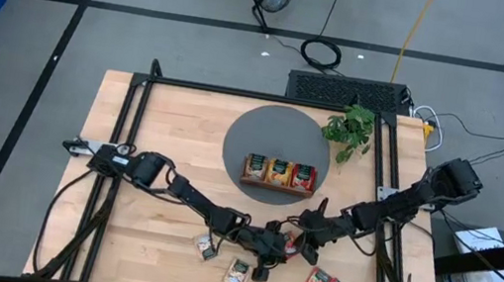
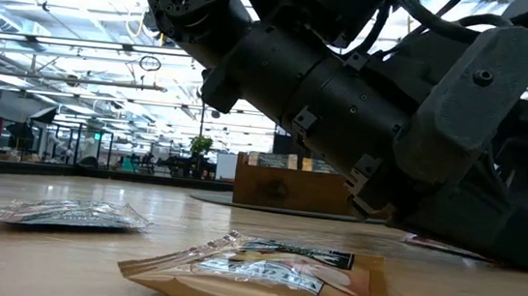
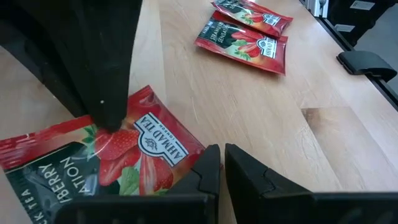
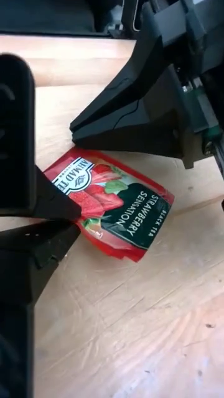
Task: Pick & Place Tea
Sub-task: Put the red tea bag into the right section of the wooden organiser
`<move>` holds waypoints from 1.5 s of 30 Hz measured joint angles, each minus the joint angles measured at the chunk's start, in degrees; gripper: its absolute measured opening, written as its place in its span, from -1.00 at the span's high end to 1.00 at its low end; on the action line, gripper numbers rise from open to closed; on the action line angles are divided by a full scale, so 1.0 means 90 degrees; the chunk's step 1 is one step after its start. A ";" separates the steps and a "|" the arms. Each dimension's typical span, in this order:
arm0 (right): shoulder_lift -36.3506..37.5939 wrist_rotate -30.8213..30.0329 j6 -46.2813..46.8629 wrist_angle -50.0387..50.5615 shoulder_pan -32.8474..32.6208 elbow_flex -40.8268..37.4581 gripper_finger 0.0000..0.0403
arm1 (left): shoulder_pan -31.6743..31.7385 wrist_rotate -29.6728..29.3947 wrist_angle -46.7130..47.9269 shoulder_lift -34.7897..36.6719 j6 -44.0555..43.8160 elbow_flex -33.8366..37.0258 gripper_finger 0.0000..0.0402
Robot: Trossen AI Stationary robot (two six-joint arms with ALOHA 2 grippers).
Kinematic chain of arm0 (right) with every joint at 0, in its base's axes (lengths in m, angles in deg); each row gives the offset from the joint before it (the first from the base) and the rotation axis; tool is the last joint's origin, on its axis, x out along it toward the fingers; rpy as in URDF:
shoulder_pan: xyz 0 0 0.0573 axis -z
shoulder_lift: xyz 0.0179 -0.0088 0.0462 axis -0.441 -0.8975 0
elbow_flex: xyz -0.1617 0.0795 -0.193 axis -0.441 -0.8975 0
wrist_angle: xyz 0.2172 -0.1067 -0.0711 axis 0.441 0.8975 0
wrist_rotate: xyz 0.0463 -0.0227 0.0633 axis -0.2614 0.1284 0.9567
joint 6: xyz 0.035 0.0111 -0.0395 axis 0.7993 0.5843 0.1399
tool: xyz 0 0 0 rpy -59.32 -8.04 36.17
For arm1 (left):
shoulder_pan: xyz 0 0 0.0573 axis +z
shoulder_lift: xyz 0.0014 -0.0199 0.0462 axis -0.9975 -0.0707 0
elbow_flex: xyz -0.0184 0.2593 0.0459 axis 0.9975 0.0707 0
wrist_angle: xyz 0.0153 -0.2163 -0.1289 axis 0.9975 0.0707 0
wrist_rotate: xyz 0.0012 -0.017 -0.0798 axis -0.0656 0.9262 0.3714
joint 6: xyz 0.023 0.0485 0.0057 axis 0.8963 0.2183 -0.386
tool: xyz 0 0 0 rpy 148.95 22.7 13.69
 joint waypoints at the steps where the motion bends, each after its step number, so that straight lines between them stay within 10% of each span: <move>1: 0.0002 -0.0069 -0.0064 -0.0037 -0.0008 0.0000 0.96 | -0.0015 -0.0011 -0.0007 0.0000 0.0019 0.0000 0.85; 19: 0.1354 -0.1886 -0.1655 -0.0114 -0.1095 -0.0014 1.00 | -0.0474 0.0191 0.0325 0.1015 0.0651 0.0007 0.35; 35: 0.1363 -0.5236 -0.3274 0.0208 -0.3124 0.0644 1.00 | -0.1028 -0.3301 0.2083 0.2229 0.0969 0.0000 0.15; 45: -0.0100 -0.6260 -0.4741 -0.1833 -0.3259 0.0648 1.00 | -0.0911 -0.3627 0.2181 0.2232 0.1163 0.0000 0.15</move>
